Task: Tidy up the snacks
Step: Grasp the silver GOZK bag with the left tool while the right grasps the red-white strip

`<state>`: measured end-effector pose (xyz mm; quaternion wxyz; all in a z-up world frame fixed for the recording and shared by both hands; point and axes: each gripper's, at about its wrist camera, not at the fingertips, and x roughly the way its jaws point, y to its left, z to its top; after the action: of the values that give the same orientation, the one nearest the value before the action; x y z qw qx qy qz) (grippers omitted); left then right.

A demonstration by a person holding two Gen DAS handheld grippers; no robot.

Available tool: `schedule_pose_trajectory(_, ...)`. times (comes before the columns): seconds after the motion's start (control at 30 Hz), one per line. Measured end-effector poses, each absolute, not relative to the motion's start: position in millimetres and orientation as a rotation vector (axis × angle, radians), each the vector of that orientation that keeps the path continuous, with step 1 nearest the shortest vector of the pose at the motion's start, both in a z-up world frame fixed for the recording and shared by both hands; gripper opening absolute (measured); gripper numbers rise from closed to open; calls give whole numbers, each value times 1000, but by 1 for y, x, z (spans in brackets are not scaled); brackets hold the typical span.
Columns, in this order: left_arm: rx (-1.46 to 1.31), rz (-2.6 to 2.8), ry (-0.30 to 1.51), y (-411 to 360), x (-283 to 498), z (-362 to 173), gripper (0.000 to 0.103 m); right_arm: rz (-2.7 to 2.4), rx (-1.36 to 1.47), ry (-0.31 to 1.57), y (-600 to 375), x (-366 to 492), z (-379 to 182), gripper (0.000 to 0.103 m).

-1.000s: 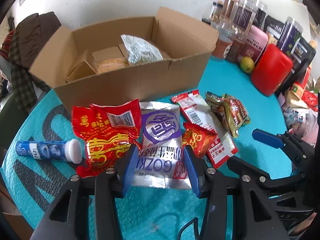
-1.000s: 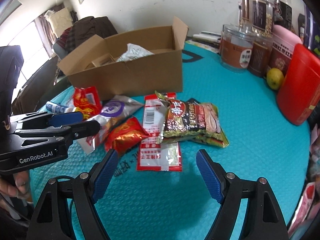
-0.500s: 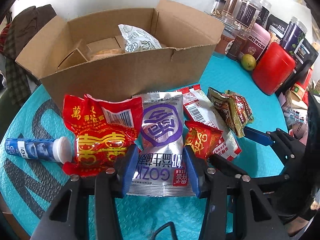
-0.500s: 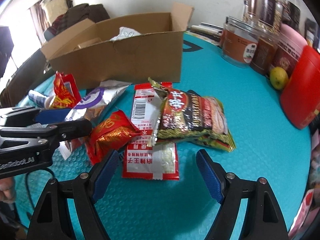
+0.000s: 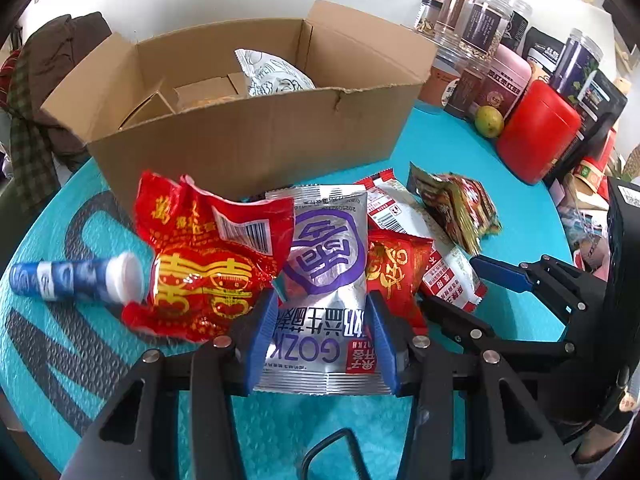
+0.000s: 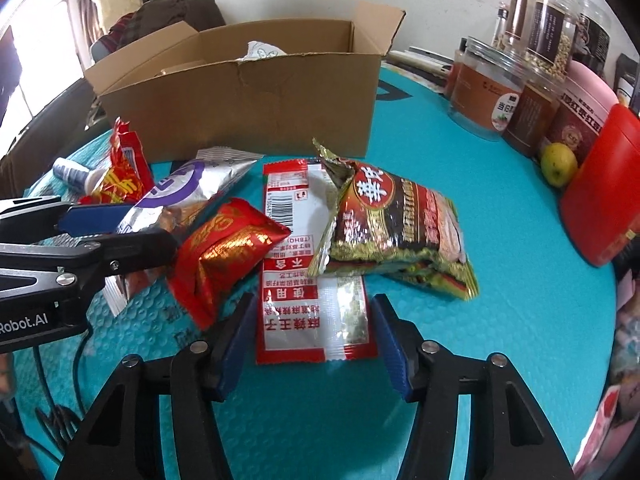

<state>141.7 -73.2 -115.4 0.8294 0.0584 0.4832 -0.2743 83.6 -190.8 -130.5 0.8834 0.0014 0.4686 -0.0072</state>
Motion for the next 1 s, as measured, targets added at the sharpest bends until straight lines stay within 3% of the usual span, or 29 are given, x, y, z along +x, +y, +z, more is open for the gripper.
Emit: schedule_pose_trajectory(1.0, 153, -586, 1073, -44, 51, -114, 48, 66, -4, 1043, -177, -9, -126, 60)
